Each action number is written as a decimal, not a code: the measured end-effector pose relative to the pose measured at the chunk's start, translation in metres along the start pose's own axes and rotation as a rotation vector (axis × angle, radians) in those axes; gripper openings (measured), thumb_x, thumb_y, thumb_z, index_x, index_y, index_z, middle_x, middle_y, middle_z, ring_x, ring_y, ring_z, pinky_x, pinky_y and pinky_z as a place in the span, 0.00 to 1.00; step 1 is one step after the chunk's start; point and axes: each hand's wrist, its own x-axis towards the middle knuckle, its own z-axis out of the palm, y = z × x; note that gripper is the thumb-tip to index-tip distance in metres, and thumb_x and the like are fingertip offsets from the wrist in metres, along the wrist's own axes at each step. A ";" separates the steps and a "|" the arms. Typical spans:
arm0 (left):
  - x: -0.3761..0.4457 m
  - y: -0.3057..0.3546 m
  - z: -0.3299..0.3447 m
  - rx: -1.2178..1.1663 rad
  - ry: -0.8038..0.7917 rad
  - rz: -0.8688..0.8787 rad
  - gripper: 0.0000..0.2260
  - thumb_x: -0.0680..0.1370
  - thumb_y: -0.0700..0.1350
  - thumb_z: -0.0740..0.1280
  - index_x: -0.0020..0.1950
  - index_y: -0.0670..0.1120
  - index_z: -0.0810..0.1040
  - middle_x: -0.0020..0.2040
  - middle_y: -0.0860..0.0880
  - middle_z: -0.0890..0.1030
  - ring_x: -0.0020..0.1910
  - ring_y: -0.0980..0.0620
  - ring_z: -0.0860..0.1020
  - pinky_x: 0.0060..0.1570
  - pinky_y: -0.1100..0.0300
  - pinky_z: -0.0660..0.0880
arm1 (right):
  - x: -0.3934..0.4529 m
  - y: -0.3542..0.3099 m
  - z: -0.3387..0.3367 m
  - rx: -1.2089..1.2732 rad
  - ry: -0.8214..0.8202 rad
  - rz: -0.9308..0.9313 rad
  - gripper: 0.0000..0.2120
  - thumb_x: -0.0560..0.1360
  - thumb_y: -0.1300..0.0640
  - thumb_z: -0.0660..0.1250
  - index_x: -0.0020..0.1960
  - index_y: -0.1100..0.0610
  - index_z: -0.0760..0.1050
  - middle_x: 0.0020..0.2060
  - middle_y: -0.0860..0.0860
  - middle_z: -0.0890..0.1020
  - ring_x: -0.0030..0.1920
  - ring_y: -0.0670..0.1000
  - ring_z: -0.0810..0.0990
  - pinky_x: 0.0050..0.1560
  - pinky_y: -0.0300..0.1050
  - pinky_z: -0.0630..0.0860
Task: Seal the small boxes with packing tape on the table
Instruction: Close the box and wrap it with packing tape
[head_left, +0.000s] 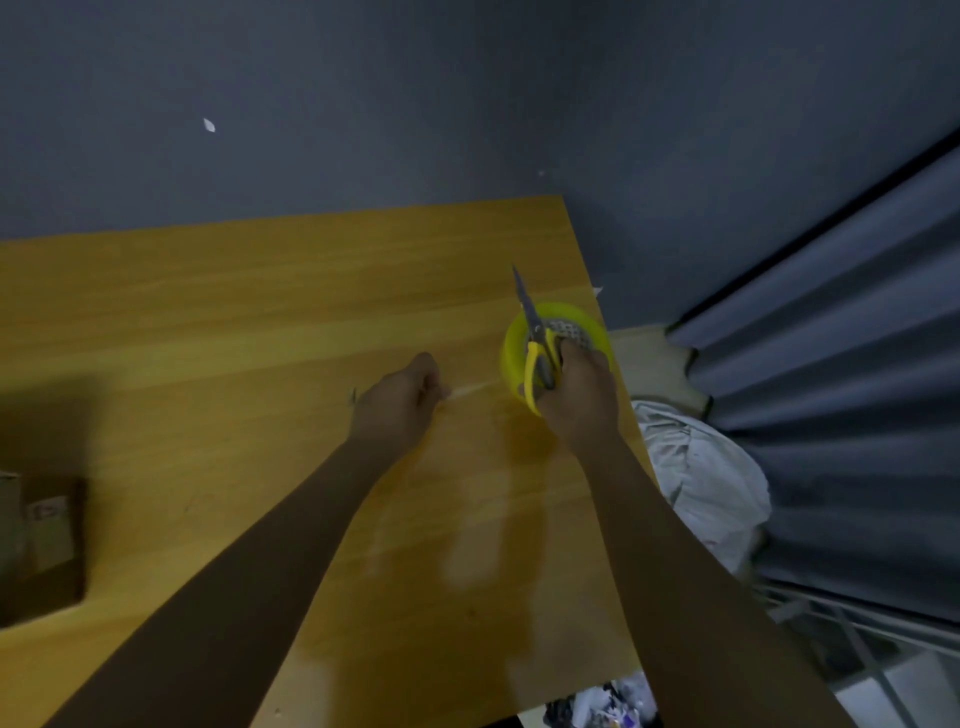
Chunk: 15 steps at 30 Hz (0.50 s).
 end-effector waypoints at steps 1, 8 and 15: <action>-0.002 0.001 -0.002 0.014 -0.007 0.010 0.05 0.83 0.45 0.57 0.51 0.45 0.69 0.51 0.54 0.82 0.46 0.49 0.79 0.33 0.59 0.63 | 0.000 -0.001 0.000 0.014 0.003 0.006 0.12 0.75 0.55 0.70 0.52 0.61 0.70 0.49 0.60 0.75 0.55 0.60 0.71 0.42 0.47 0.64; -0.031 0.002 0.009 0.040 -0.033 0.136 0.06 0.83 0.43 0.59 0.49 0.41 0.71 0.47 0.48 0.83 0.24 0.65 0.63 0.24 0.66 0.56 | 0.004 -0.008 -0.003 -0.007 -0.066 0.027 0.09 0.75 0.57 0.69 0.51 0.59 0.71 0.48 0.59 0.76 0.56 0.63 0.72 0.41 0.49 0.65; -0.020 -0.002 0.007 -0.081 -0.058 -0.031 0.07 0.82 0.47 0.59 0.51 0.43 0.67 0.38 0.44 0.78 0.33 0.43 0.75 0.29 0.51 0.72 | 0.004 -0.023 -0.042 -0.452 -0.149 -0.015 0.20 0.80 0.43 0.59 0.53 0.58 0.80 0.37 0.54 0.79 0.34 0.52 0.72 0.33 0.42 0.66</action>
